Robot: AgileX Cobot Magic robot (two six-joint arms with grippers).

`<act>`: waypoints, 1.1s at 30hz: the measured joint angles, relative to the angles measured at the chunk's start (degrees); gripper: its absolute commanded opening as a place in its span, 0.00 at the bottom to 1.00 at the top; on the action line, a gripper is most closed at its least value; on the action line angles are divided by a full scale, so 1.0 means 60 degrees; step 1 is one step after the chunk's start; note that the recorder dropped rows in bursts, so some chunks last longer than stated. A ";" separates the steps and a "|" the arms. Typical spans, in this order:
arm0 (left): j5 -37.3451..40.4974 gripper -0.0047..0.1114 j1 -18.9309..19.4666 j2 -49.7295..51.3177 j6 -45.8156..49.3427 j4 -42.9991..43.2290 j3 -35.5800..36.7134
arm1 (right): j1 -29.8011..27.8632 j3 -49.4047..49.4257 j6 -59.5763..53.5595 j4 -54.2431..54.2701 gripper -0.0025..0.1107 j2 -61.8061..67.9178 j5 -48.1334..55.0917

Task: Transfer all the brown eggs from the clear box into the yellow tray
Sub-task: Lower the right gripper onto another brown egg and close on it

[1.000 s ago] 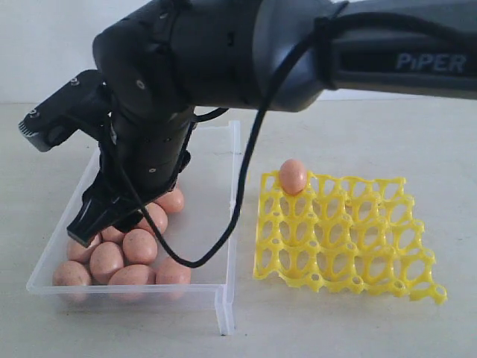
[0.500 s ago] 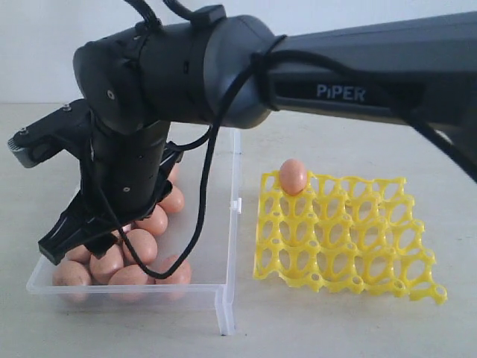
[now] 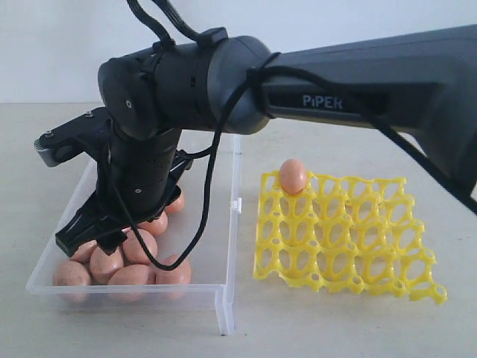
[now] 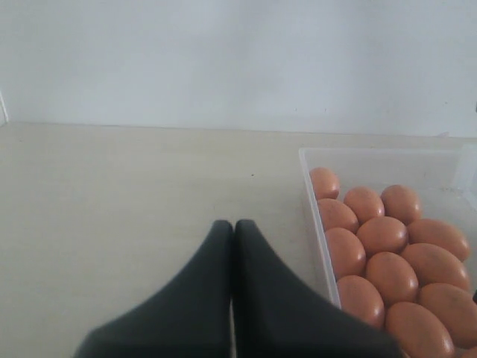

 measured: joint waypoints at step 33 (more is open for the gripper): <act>0.0000 0.00 0.0000 0.0000 0.0000 0.0000 0.0000 | -0.0107 0.0000 -0.0495 -0.0057 0.57 0.0843 -0.1013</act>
